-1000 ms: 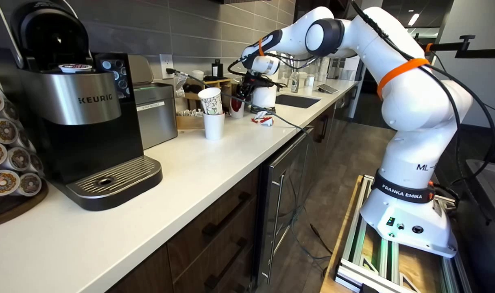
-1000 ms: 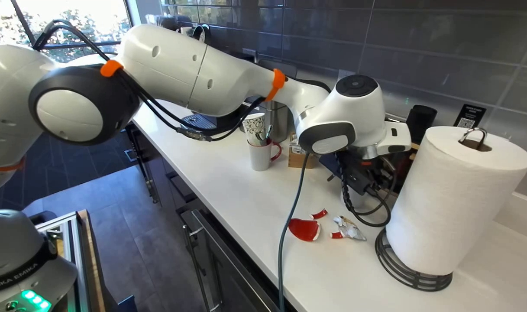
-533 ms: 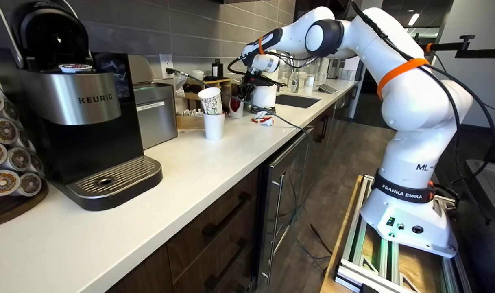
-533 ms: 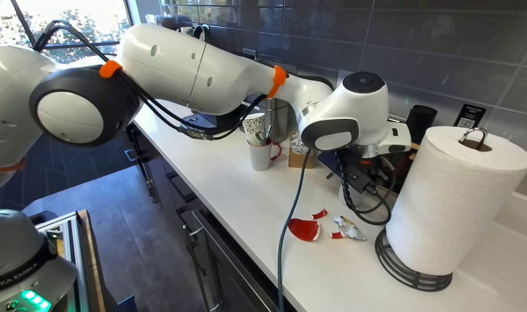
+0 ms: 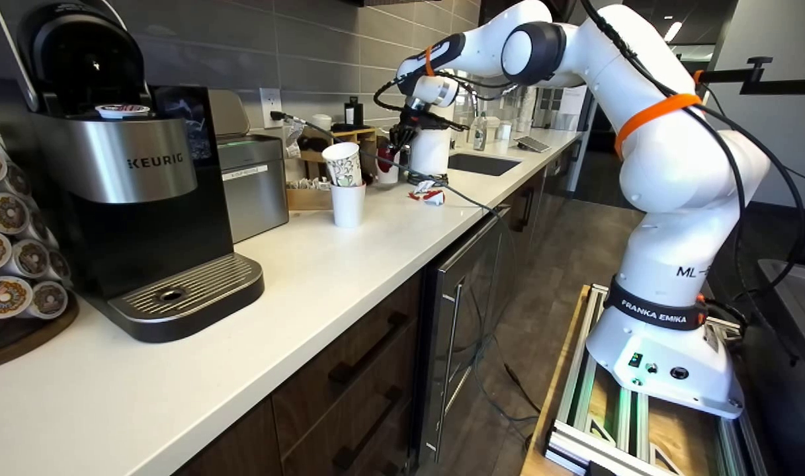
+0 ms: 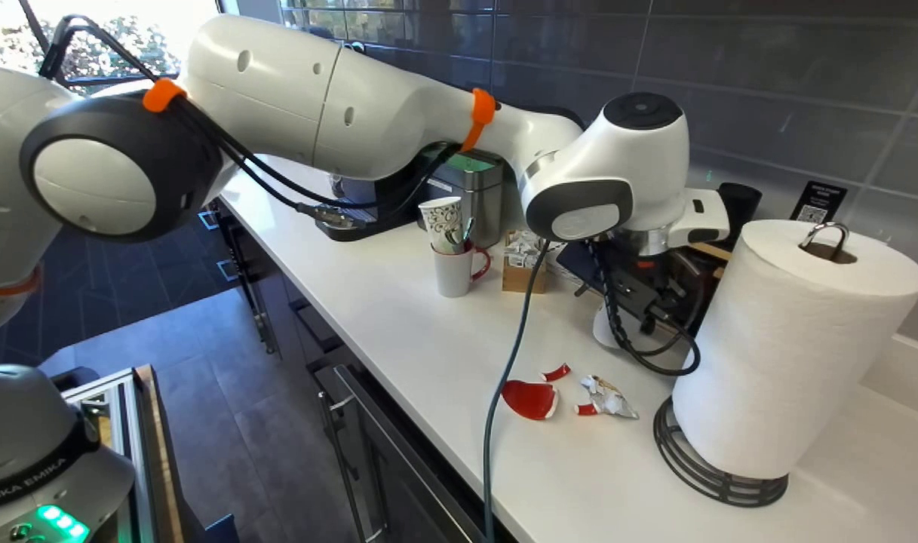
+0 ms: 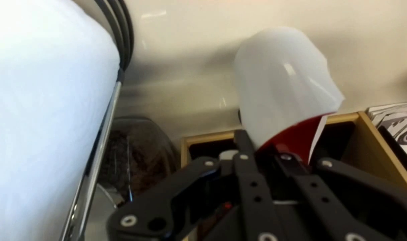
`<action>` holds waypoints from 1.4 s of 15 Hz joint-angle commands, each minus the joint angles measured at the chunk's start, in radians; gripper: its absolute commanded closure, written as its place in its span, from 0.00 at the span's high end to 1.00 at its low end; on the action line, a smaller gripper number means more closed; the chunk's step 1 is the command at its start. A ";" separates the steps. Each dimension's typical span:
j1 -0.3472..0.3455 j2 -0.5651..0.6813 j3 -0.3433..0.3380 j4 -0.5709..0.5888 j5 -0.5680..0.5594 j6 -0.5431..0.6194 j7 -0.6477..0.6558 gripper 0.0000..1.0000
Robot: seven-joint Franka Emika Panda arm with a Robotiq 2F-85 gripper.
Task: Move the broken mug and place it to the right of the other mug
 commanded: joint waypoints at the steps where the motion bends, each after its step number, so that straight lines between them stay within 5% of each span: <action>1: -0.010 -0.101 0.010 -0.104 0.018 0.072 -0.035 0.02; 11: -0.042 -0.468 0.097 -0.529 0.108 0.173 -0.317 0.02; 16: 0.004 -0.639 0.061 -0.719 0.273 0.159 -0.528 0.02; 21: 0.085 -0.728 -0.014 -0.829 0.315 0.090 -0.679 0.02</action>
